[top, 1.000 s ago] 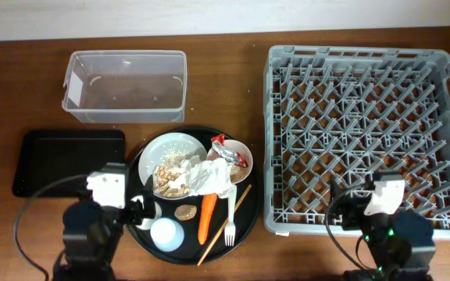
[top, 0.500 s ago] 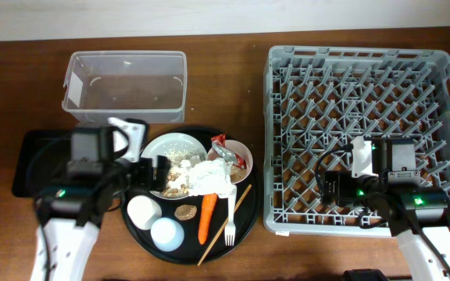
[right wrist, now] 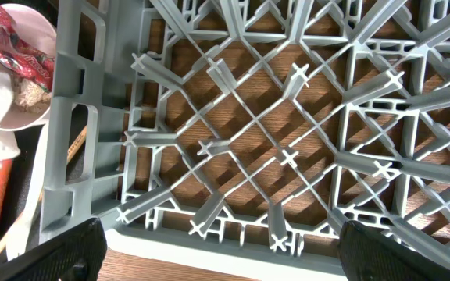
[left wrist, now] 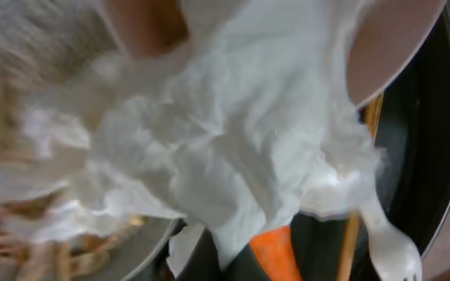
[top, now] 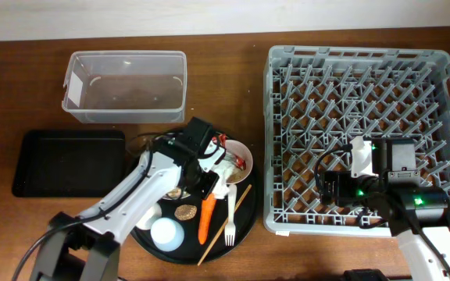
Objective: Sort waste into correct bins and load items into the dishwasher rack
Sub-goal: 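Grasp the white tissue with the left gripper and lift it, then drop the tissue into the clear plastic bin with the left gripper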
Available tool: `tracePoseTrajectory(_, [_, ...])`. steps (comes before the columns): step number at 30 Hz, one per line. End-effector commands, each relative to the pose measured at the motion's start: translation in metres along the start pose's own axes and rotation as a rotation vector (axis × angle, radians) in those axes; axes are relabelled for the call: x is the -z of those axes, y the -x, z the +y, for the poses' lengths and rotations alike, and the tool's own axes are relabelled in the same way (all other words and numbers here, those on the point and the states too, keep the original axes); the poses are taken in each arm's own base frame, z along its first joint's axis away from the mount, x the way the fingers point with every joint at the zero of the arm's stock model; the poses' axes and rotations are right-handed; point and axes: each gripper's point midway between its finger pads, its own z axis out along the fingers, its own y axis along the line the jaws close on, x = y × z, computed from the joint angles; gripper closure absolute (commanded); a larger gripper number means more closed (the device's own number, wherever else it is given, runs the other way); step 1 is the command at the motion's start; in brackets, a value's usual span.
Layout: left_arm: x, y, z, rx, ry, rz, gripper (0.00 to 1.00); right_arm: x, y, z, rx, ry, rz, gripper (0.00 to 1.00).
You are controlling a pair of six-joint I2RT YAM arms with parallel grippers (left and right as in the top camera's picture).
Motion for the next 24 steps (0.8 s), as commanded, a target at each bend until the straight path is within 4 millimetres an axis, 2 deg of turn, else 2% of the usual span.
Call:
tracePoseTrajectory(1, [0.068,0.042,0.014,-0.018,0.133,-0.170,1.00,0.005,0.007,0.001,0.001,0.004,-0.023,0.02])
tracePoseTrajectory(2, [0.091,0.051,0.017,-0.019,0.166,-0.234,1.00,0.005,0.007,0.001,0.001,0.005,-0.023,0.02])
tracePoseTrajectory(3, [0.122,0.061,0.033,0.002,0.272,-0.323,0.99,0.005,0.007,0.001,0.001,0.005,-0.023,0.02])
tracePoseTrajectory(5, [0.145,0.072,0.064,0.068,0.368,-0.397,1.00,0.005,0.007,0.001,0.001,0.005,-0.023,0.02])
tracePoseTrajectory(9, [0.177,0.117,0.143,0.244,0.395,-0.657,1.00,0.005,0.007,0.001,0.001,0.005,-0.021,0.02])
tracePoseTrajectory(11, [0.168,0.135,0.174,0.285,0.423,-0.705,0.99,0.005,0.007,0.001,0.000,0.005,-0.019,0.02])
tracePoseTrajectory(12, [0.147,0.145,0.191,0.302,0.430,-0.695,0.99,0.005,0.007,0.001,0.000,0.005,-0.019,0.02])
tracePoseTrajectory(13, [0.117,0.152,0.206,0.316,0.430,-0.665,0.99,0.005,0.007,0.001,0.000,0.005,-0.019,0.02])
tracePoseTrajectory(14, [0.094,0.153,0.217,0.329,0.426,-0.633,0.99,0.005,0.007,0.001,0.001,0.005,-0.019,0.02])
tracePoseTrajectory(15, [0.077,0.154,0.220,0.330,0.404,-0.610,0.99,0.005,0.006,0.001,0.000,0.005,-0.019,0.02])
tracePoseTrajectory(16, [0.071,0.154,0.221,0.331,0.397,-0.602,0.91,0.005,0.006,0.001,0.000,0.005,-0.019,0.02])
tracePoseTrajectory(17, [0.076,0.158,0.219,0.322,0.389,-0.623,0.66,0.005,0.007,0.001,0.001,0.005,-0.019,0.02])
tracePoseTrajectory(18, [0.087,0.163,0.217,0.317,0.384,-0.649,0.22,0.005,0.006,0.001,0.001,0.005,-0.019,0.02])
tracePoseTrajectory(19, [0.107,0.164,0.213,0.314,0.387,-0.672,0.04,0.005,0.006,0.001,0.000,0.005,-0.018,0.02])
tracePoseTrajectory(20, [0.122,0.159,0.197,0.296,0.333,-0.674,0.01,0.005,0.006,0.001,0.000,0.005,-0.016,0.02])
tracePoseTrajectory(22, [0.137,0.131,0.139,0.240,0.091,-0.604,0.01,0.005,0.006,0.001,0.000,0.005,-0.016,0.01])
tracePoseTrajectory(23, [0.135,0.116,0.120,0.242,0.021,-0.550,0.01,0.005,0.006,0.001,0.000,0.005,-0.016,0.02])
tracePoseTrajectory(24, [0.119,0.089,0.098,0.271,-0.026,-0.409,0.00,0.005,0.006,0.001,0.000,0.005,-0.016,0.02])
